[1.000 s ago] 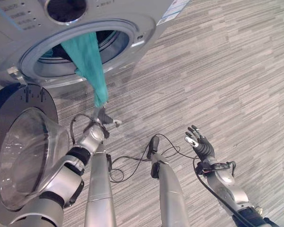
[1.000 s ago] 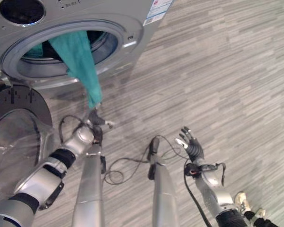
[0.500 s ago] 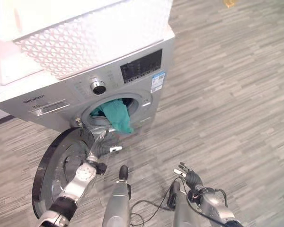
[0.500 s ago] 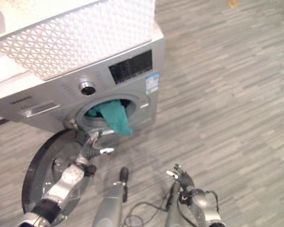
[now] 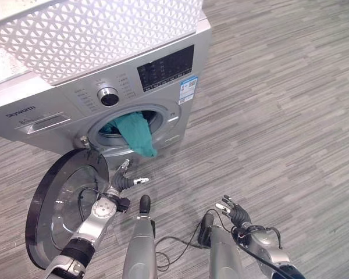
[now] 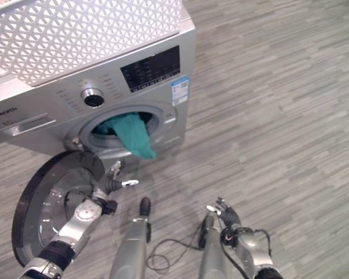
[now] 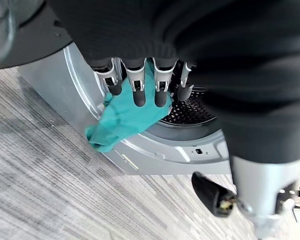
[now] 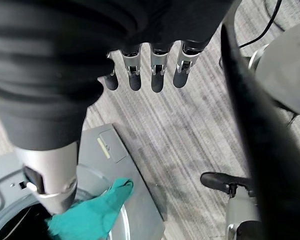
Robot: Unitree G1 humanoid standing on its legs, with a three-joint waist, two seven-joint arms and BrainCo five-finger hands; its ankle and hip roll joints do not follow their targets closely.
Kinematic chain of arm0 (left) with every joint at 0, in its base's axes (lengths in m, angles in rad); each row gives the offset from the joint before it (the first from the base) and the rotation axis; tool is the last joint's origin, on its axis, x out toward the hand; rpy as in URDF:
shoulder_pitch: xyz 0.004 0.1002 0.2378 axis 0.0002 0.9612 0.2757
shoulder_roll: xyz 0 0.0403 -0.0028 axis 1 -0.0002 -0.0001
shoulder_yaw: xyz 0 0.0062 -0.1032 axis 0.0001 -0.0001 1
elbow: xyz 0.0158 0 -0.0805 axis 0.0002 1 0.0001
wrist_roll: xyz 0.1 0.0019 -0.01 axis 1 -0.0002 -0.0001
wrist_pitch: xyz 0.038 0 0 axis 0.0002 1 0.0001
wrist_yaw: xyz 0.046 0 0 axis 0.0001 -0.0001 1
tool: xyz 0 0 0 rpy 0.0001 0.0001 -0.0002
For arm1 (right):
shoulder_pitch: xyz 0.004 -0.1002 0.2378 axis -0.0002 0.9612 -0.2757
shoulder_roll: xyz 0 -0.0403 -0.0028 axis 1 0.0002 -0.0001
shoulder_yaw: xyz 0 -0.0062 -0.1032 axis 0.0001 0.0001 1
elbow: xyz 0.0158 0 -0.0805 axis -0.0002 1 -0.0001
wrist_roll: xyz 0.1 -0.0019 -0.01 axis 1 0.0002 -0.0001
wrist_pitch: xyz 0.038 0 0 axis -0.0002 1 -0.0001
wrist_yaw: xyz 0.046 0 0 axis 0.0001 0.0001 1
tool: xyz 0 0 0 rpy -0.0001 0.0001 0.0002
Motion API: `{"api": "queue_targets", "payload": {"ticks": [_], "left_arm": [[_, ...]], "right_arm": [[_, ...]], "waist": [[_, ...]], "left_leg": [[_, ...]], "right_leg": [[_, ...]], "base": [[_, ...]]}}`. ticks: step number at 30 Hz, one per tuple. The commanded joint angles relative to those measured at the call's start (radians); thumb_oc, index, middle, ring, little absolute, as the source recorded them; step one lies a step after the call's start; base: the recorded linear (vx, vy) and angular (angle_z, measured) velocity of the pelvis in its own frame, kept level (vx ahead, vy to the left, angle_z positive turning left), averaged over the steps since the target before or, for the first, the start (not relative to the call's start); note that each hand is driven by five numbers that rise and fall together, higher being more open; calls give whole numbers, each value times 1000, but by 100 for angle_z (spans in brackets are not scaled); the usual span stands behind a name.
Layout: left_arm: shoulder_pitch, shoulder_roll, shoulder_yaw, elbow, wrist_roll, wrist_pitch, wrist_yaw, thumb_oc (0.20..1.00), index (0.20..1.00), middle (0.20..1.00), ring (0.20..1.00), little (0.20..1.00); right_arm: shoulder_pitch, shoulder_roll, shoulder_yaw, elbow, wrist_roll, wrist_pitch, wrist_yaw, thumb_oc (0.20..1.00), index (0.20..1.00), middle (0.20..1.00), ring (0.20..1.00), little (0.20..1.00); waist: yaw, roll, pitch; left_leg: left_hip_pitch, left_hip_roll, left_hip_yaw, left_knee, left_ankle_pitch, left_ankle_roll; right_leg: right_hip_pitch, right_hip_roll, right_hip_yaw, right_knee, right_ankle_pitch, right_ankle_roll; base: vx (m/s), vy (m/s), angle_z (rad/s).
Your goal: Grab the laundry basket,head to the washer,open it,put in the laundry and shut it.
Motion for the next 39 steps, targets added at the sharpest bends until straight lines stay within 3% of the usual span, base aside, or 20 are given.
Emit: {"api": "queue_targets", "payload": {"ticks": [1,2,5,9,21,27,28,32,33,34,35,36,37,38,39], "left_arm": [[113,67,9,-8,-23,-57,-52,1000,1000,1000,1000,1000],[167,71,15,-5,-37,-60,-77,1000,1000,1000,1000,1000],[188,71,16,8,-40,-60,-86,1000,1000,1000,1000,1000],[271,56,31,81,-24,-45,-125,1000,1000,1000,1000,1000],[346,-8,75,233,154,-5,-107,1000,1000,1000,1000,1000],[314,-67,77,298,129,11,-89,1000,1000,1000,1000,1000],[315,-76,67,303,123,15,-92,1000,1000,1000,1000,1000],[317,-80,62,299,113,17,-96,1000,1000,1000,1000,1000],[322,-78,58,280,95,24,-101,1000,1000,1000,1000,1000],[304,-86,47,270,77,29,-99,1000,1000,1000,1000,1000],[304,-87,47,270,77,29,-99,1000,1000,1000,1000,1000],[297,-100,47,253,88,31,-103,1000,1000,1000,1000,1000],[297,-100,47,253,88,31,-103,1000,1000,1000,1000,1000],[287,-105,36,253,92,35,-103,1000,1000,1000,1000,1000],[271,-102,34,240,90,34,-101,1000,1000,1000,1000,1000]], "right_arm": [[138,-44,-67,-47,-65,-28,74,1000,1000,1000,1000,1000],[122,-23,-93,77,-90,-40,67,1000,1000,1000,1000,1000],[115,-13,-106,114,-91,-47,66,1000,1000,1000,1000,1000],[116,-1,-131,167,-112,-47,63,1000,1000,1000,1000,1000],[114,52,-121,222,-127,-35,50,1000,1000,1000,1000,1000],[99,79,-106,251,-111,-34,32,1000,1000,1000,1000,1000],[95,77,-97,249,-112,-33,31,1000,1000,1000,1000,1000],[91,74,-90,252,-112,-33,32,1000,1000,1000,1000,1000],[71,69,-77,254,-110,-34,31,1000,1000,1000,1000,1000],[39,59,-65,260,-110,-40,19,1000,1000,1000,1000,1000],[39,59,-65,260,-110,-40,19,1000,1000,1000,1000,1000],[33,54,-57,259,-120,-40,17,1000,1000,1000,1000,1000],[33,54,-57,259,-120,-40,17,1000,1000,1000,1000,1000],[34,48,-55,261,-126,-39,12,1000,1000,1000,1000,1000],[30,40,-52,258,-127,-35,6,1000,1000,1000,1000,1000]], "waist": [[7,24,-89],[17,37,-101],[19,42,-106],[28,63,-161],[81,71,-259],[92,63,-269],[93,63,-271],[94,68,-274],[101,71,-269],[101,80,-252],[100,81,-253],[82,56,-242],[82,56,-242],[77,45,-228],[66,18,-210]], "left_leg": [[5,28,-20,-99,104,1],[37,26,-23,-113,109,2],[61,28,-24,-127,113,0],[155,38,-28,-200,139,-2],[284,47,-68,-290,172,-4],[294,62,-98,-291,205,-14],[298,81,-110,-284,213,-16],[294,99,-121,-286,227,-19],[294,133,-131,-303,267,-32],[243,166,-114,-343,344,-46],[241,167,-115,-343,345,-47],[239,188,59,-365,297,-17],[240,188,59,-365,297,-17],[216,198,120,-333,297,-12],[228,201,150,-237,269,-22]], "right_leg": [[96,-18,34,-64,27,-6],[135,-18,20,-74,24,-6],[158,-16,11,-81,22,-5],[244,3,-22,-118,19,-7],[407,36,-94,-162,-16,-20],[451,84,-101,-145,-72,-67],[457,111,-100,-129,-95,-87],[455,133,-102,-125,-101,-97],[444,167,-95,-107,-128,-113],[424,204,-108,-115,-129,-133],[424,206,-109,-116,-128,-133],[422,207,-130,-148,-111,-134],[422,207,-130,-148,-111,-134],[421,199,-146,-166,-93,-132],[407,178,-144,-173,-65,-127]], "base": [[115,-30,-3],[89,-40,-7],[47,-25,9],[110,-64,9],[46,-51,18],[-58,-107,19],[-77,-134,18],[-53,-94,10],[-293,-233,-2],[-294,-233,4],[-405,-237,47],[-183,-118,65],[-292,-165,77],[-244,-128,36],[-406,-172,23]]}}
